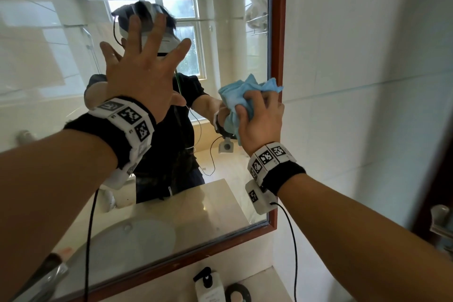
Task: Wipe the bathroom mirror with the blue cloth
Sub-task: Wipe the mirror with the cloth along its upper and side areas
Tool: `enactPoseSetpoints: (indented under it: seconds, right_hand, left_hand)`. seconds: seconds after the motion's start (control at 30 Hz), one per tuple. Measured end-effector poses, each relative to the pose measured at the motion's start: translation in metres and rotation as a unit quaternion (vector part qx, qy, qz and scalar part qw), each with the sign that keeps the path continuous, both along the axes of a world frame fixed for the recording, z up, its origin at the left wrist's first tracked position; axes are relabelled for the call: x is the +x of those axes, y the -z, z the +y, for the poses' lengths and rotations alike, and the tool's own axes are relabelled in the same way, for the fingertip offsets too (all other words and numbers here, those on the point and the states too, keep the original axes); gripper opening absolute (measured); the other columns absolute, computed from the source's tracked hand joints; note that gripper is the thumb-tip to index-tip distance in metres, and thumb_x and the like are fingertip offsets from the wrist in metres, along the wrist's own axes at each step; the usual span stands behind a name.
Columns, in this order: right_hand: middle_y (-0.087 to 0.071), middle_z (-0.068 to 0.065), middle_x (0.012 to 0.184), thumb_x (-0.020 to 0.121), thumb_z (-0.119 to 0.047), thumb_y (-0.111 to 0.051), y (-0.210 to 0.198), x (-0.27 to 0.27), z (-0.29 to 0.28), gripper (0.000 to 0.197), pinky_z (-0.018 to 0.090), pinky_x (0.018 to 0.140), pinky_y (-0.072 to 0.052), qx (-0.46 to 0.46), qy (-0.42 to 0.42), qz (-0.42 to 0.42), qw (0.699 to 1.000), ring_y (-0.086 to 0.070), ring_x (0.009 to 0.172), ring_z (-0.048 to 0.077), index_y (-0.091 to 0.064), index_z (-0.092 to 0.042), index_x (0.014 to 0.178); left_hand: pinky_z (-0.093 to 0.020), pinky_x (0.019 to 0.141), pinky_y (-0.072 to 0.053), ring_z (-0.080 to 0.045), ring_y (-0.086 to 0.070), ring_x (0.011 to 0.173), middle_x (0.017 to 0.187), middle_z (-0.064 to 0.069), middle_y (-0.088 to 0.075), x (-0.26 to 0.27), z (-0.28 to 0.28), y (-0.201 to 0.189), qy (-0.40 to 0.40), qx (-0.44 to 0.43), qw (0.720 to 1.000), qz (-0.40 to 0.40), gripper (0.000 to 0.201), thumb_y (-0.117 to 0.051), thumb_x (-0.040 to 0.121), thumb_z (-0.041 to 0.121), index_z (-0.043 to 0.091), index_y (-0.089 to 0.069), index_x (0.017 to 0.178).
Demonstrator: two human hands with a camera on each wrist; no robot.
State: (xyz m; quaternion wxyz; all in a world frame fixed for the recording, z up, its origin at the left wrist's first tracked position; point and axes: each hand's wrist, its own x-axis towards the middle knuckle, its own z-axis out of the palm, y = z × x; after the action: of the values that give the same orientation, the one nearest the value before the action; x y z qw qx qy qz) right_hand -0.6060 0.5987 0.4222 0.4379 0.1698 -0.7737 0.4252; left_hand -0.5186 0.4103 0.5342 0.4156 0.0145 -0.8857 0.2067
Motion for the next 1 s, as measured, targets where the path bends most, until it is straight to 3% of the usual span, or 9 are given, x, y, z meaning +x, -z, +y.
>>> enactPoseSetpoints:
  seconds: [0.17,0.33,0.47,0.63,0.73,1.0]
  right_hand:
    - [-0.048,0.011,0.120,0.091,-0.032,-0.059,-0.060,-0.005,0.000,0.026,0.031,0.079,-0.038,-0.024,0.002,0.020,0.999,-0.047,0.099,0.031,-0.060,-0.020,0.114]
    - [-0.049,0.010,0.119,0.089,-0.031,-0.060,-0.096,-0.006,0.004,0.025,0.036,0.091,-0.042,-0.007,-0.005,0.039,0.999,-0.050,0.098,0.028,-0.062,-0.019,0.112]
    - [-0.050,0.012,0.121,0.090,-0.030,-0.061,-0.082,-0.006,0.008,0.030,0.034,0.090,-0.040,0.011,-0.013,0.064,0.998,-0.052,0.099,0.030,-0.063,-0.018,0.117]
    - [-0.052,0.014,0.121,0.084,-0.020,-0.066,-0.061,-0.005,0.013,0.033,0.041,0.094,-0.043,0.042,-0.024,0.076,0.996,-0.051,0.104,0.034,-0.064,-0.015,0.117]
    - [-0.051,0.013,0.124,0.084,-0.019,-0.066,-0.046,-0.004,0.014,0.033,0.041,0.094,-0.042,0.043,-0.031,0.060,0.997,-0.049,0.108,0.035,-0.064,-0.016,0.117]
    - [-0.055,0.013,0.118,0.082,-0.014,-0.068,0.000,-0.002,0.015,0.023,0.037,0.082,-0.044,0.030,-0.027,0.051,0.998,-0.049,0.098,0.036,-0.065,-0.013,0.105]
  left_hand:
    - [-0.077,0.099,-0.027,-0.042,-0.005,0.148,0.164,-0.007,-0.001,0.000,0.002,0.001,-0.012,-0.001,1.000,-0.002,0.111,-0.074,0.061,0.067,0.038,-0.016,0.151]
    - [-0.077,0.100,-0.026,-0.043,-0.005,0.147,0.164,-0.007,-0.001,-0.001,0.002,0.004,-0.011,0.004,1.000,0.003,0.111,-0.074,0.061,0.067,0.038,-0.017,0.151]
    - [-0.077,0.101,-0.025,-0.042,-0.003,0.148,0.164,-0.005,0.000,-0.001,0.002,0.006,-0.013,0.012,1.000,0.003,0.110,-0.073,0.062,0.066,0.038,-0.016,0.151]
    - [-0.075,0.103,-0.024,-0.040,-0.001,0.148,0.164,-0.004,0.002,-0.001,0.004,0.008,-0.018,0.014,1.000,-0.003,0.108,-0.072,0.065,0.066,0.037,-0.014,0.151]
    - [-0.075,0.103,-0.025,-0.040,0.000,0.148,0.164,-0.004,0.001,-0.001,0.004,0.009,-0.020,0.012,1.000,-0.006,0.108,-0.071,0.065,0.067,0.036,-0.014,0.152]
    - [-0.075,0.104,-0.023,-0.040,0.000,0.149,0.164,-0.004,0.000,0.000,0.005,0.012,-0.017,0.017,1.000,-0.013,0.108,-0.072,0.065,0.066,0.036,-0.015,0.152]
